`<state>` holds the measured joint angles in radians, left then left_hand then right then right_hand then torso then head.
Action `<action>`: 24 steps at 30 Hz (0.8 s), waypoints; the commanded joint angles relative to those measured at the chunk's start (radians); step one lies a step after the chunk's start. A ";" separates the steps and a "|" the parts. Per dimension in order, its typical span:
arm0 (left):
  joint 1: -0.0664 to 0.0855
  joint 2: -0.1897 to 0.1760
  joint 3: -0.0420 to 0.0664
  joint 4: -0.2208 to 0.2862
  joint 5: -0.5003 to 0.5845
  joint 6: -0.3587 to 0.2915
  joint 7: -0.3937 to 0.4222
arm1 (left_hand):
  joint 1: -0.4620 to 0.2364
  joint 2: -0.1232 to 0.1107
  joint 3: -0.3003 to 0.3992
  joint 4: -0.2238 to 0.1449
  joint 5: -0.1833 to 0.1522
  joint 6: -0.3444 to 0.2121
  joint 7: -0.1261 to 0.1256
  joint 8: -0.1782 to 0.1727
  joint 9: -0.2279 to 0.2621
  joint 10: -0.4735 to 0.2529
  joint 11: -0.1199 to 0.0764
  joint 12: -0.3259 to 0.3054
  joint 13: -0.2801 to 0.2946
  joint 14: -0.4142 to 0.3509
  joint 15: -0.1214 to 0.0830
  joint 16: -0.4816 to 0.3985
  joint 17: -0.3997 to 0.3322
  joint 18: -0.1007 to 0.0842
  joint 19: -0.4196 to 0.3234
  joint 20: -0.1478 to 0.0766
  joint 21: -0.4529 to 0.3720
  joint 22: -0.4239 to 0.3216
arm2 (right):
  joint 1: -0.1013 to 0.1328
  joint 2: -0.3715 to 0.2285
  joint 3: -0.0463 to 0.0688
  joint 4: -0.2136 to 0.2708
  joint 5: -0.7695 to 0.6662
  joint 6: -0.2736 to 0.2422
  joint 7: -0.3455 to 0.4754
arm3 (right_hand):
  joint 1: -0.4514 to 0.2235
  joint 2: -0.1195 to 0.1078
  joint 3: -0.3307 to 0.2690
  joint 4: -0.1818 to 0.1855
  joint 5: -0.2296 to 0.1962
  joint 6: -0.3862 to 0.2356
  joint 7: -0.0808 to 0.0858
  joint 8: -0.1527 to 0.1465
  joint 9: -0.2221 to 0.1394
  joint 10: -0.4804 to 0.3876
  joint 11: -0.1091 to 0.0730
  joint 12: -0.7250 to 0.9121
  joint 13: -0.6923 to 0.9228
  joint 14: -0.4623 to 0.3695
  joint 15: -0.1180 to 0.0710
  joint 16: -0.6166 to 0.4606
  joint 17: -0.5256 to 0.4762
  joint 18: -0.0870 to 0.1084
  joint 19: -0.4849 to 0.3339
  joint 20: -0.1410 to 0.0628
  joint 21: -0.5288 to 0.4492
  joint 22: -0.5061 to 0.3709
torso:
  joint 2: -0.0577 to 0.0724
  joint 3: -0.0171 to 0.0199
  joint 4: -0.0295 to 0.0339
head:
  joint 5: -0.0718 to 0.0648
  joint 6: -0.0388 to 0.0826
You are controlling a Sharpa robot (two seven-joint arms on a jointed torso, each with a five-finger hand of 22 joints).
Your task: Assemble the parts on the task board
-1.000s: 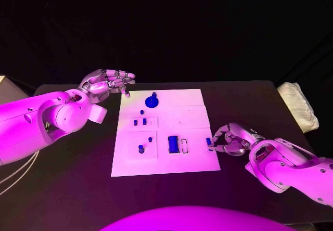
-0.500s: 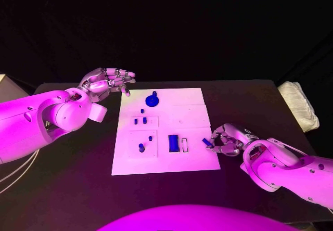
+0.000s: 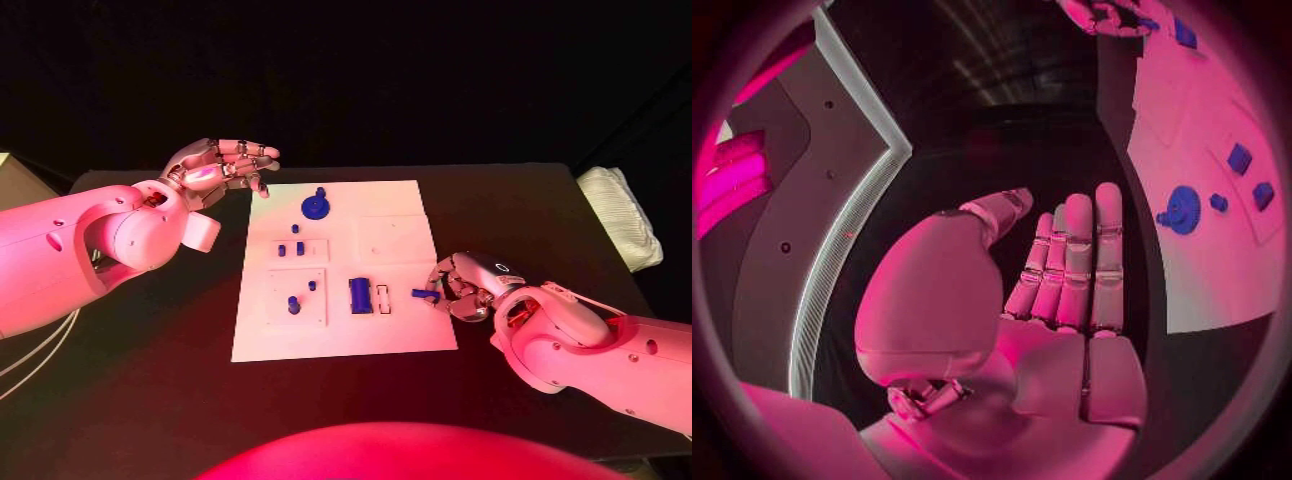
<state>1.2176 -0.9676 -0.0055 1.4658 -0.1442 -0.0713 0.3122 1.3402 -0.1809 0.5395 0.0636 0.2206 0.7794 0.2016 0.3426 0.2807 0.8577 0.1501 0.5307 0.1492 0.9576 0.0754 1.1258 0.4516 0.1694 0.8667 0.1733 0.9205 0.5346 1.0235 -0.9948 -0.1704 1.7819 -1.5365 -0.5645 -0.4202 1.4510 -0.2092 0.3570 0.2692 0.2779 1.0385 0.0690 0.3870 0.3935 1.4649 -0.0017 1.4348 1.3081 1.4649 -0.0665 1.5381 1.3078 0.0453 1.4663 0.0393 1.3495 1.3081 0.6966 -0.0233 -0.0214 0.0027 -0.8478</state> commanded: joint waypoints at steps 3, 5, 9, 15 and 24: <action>0.000 0.000 0.000 0.003 0.005 0.018 0.007 | -0.005 0.004 0.002 0.006 0.002 -0.006 0.016 0.006 -0.001 -0.006 0.001 0.004 -0.001 0.000 0.003 0.004 0.001 0.016 0.010 -0.001 -0.006 -0.002 | -0.009 -0.002 -0.007 0.006 -0.012 -0.005 -0.044 | -0.099 -0.018 0.080 -0.020 0.085 0.009 -0.005 0.015 0.014 0.054 -0.011 0.020 0.199 0.098 -0.010 0.010 0.233 -0.005 0.060 -0.010 0.020 0.174 | 0.000 0.0002 -0.0009 | 0.003 0.001; 0.000 0.000 0.000 0.002 0.005 0.018 0.007 | -0.005 0.004 0.002 0.006 0.002 -0.007 0.017 0.006 -0.001 -0.007 0.001 0.004 -0.002 0.000 0.003 0.004 0.001 0.016 0.011 -0.001 -0.006 -0.002 | -0.009 -0.004 -0.007 0.017 -0.005 -0.019 -0.038 | -0.108 -0.019 0.086 -0.019 0.091 0.010 -0.006 0.017 0.015 0.056 -0.012 0.023 0.201 0.099 -0.011 0.011 0.234 -0.006 0.061 -0.010 0.024 0.176 | 0.000 0.0001 -0.0009 | 0.004 0.001; 0.000 0.001 0.000 0.002 0.005 0.018 0.007 | -0.006 0.004 0.001 0.007 0.002 -0.007 0.017 0.006 -0.001 -0.007 0.002 0.004 -0.002 0.000 0.003 0.004 0.001 0.016 0.011 -0.001 -0.007 -0.003 | -0.006 -0.009 -0.004 0.042 0.012 -0.050 -0.027 | -0.116 -0.017 0.096 -0.020 0.099 0.012 -0.009 0.020 0.018 0.060 -0.014 0.031 0.206 0.100 -0.013 0.015 0.239 -0.008 0.064 -0.012 0.035 0.181 | 0.000 -0.0001 -0.0004 | 0.005 0.002; 0.000 0.003 0.000 0.001 0.005 0.017 0.006 | -0.006 0.004 0.001 0.008 0.002 -0.007 0.017 0.006 -0.001 -0.007 0.002 0.004 -0.002 0.000 0.003 0.004 0.002 0.016 0.011 -0.001 -0.008 -0.004 | 0.013 -0.014 0.000 0.083 0.031 -0.089 -0.014 | -0.129 -0.021 0.103 -0.022 0.100 0.015 -0.011 0.024 0.022 0.067 -0.016 0.044 0.213 0.101 -0.014 0.019 0.245 -0.010 0.067 -0.013 0.048 0.187 | 0.000 0.0000 -0.0009 | 0.006 0.003; 0.000 0.004 0.000 0.002 0.005 0.017 0.005 | -0.006 0.004 0.001 0.009 0.002 -0.007 0.017 0.007 -0.001 -0.008 0.002 0.005 -0.002 0.000 0.003 0.004 0.002 0.016 0.012 -0.001 -0.008 -0.004 | 0.026 0.016 0.001 0.097 0.086 -0.065 -0.020 | -0.204 -0.045 0.086 -0.002 0.137 0.021 -0.013 0.031 0.031 0.070 -0.017 0.049 0.216 0.101 -0.016 0.017 0.243 -0.010 0.067 -0.015 0.046 0.189 | 0.000 0.0004 -0.0032 | 0.008 0.004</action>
<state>1.2176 -0.9656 -0.0055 1.4652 -0.1440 -0.0710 0.3111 1.3402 -0.1809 0.5423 0.0664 0.2206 0.7794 0.2016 0.3426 0.2807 0.8577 0.1501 0.5307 0.1484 0.9576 0.0753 1.1258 0.4524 0.1695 0.8740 0.1733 0.9165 0.5313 1.0489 -0.9849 -0.1695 1.8786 -1.4918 -0.6331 -0.4386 1.2587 -0.2543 0.4482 0.2633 0.4072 1.0533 0.0540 0.4144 0.4245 1.4689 -0.0125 1.4782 1.3079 1.4649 -0.0735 1.5535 1.3076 0.0454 1.4663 0.0322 1.3997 1.3077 0.6967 -0.0233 -0.0226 0.0090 -0.8446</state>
